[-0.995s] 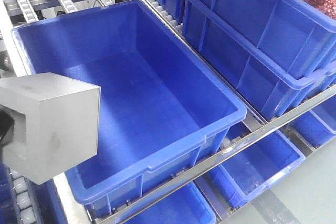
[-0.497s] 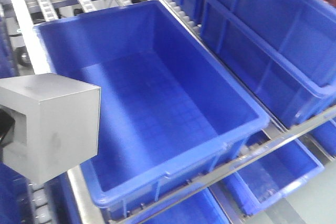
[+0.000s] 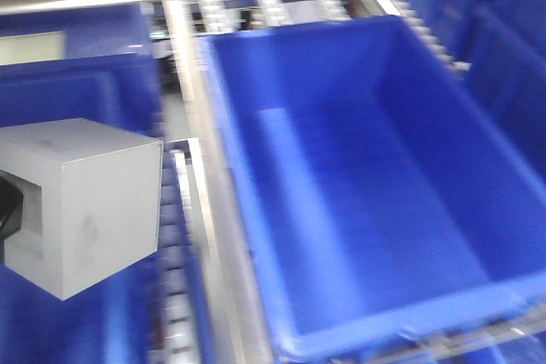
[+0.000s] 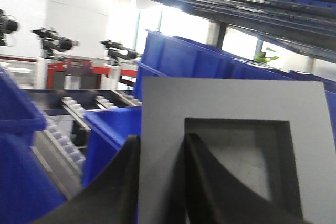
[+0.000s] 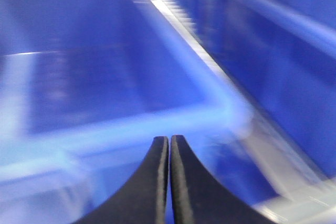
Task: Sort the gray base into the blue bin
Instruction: 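Turn and approach the open blue bins on the shelf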
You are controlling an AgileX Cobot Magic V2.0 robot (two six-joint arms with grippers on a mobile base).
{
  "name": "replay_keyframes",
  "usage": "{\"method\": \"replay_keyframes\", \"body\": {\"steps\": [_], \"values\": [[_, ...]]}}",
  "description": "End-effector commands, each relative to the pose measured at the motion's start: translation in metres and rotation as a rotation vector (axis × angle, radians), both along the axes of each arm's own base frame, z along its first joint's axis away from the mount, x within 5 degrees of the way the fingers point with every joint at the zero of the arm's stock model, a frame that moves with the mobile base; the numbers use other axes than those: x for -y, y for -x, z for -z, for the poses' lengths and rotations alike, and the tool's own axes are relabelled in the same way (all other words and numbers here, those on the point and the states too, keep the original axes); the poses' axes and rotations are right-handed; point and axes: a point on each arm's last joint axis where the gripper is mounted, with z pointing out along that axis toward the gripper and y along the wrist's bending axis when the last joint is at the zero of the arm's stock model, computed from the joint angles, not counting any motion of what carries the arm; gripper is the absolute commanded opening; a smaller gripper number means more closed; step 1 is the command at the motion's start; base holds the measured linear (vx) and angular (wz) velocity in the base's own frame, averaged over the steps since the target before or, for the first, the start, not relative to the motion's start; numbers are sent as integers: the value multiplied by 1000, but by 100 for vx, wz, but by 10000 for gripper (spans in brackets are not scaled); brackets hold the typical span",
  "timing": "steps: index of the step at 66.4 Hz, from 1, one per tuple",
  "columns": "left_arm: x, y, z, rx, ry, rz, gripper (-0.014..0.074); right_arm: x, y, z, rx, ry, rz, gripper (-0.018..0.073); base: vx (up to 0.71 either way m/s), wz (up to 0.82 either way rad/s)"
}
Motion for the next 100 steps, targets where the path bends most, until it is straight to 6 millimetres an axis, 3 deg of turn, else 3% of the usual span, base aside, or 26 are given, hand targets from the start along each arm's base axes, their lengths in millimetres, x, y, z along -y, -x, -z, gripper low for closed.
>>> {"method": "replay_keyframes", "body": {"steps": [1,42,100], "values": [[-2,2,-19,107,79,-1,2,1,-2,-5,50,21,3,-5,4,54],[-2,2,-19,107,79,-1,2,1,-2,-5,50,21,3,-5,1,30],[-2,2,-19,107,79,-1,2,1,-2,-5,50,21,3,-5,0,1]]}}
